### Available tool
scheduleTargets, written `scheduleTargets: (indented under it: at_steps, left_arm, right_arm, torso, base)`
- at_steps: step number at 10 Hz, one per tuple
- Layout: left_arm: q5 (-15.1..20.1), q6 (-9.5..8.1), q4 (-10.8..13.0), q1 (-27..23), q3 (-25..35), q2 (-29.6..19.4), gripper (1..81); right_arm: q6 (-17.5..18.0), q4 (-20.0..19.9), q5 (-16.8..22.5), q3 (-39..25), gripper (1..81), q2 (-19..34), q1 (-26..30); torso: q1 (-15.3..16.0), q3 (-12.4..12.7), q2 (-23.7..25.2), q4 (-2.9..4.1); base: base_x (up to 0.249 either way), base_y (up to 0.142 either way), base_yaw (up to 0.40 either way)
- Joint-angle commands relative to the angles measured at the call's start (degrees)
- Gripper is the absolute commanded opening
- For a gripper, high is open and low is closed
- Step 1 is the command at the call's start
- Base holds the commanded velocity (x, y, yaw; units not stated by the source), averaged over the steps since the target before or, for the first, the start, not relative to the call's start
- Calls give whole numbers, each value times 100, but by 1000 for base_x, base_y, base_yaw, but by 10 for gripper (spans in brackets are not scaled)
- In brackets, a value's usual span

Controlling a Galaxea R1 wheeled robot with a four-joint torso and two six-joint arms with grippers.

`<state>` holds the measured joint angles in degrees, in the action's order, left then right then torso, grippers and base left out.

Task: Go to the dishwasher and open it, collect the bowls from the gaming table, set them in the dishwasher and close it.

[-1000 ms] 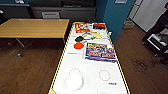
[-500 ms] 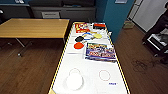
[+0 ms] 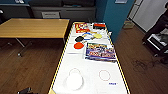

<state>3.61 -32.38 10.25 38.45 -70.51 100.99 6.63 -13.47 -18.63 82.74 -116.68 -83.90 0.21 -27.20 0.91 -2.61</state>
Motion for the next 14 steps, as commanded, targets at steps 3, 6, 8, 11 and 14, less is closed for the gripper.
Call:
scheduleTargets:
  at_steps: [3,6,8,11,14]
  left_arm:
    - [1327,-787,-23,-1554,222,124,811]
    - [1607,-1033,-23,-1845,178,650,811]
    - [1660,-1068,-32,-1941,178,870,811]
    - [1757,-1280,-41,-1994,-218,1328,811]
    - [1784,-1895,-23,-2222,-640,1574,811]
  right_arm:
    - [-13,108,395,-136,10,300,87]
    - [-13,117,395,-110,10,230,96]
    - [-13,117,395,-101,10,204,105]
    - [-13,117,404,-101,10,195,105]
    - [-13,117,421,-92,10,159,140]
  torso:
    - [0,0,0,0]
    - [2,0,0,0]
    - [2,0,0,0]
    - [2,0,0,0]
    - [4,0,-2,0]
  base:
    - [0,0,0]
    - [0,0,0]
    - [0,0,0]
    - [0,0,0]
    - [0,0,0]
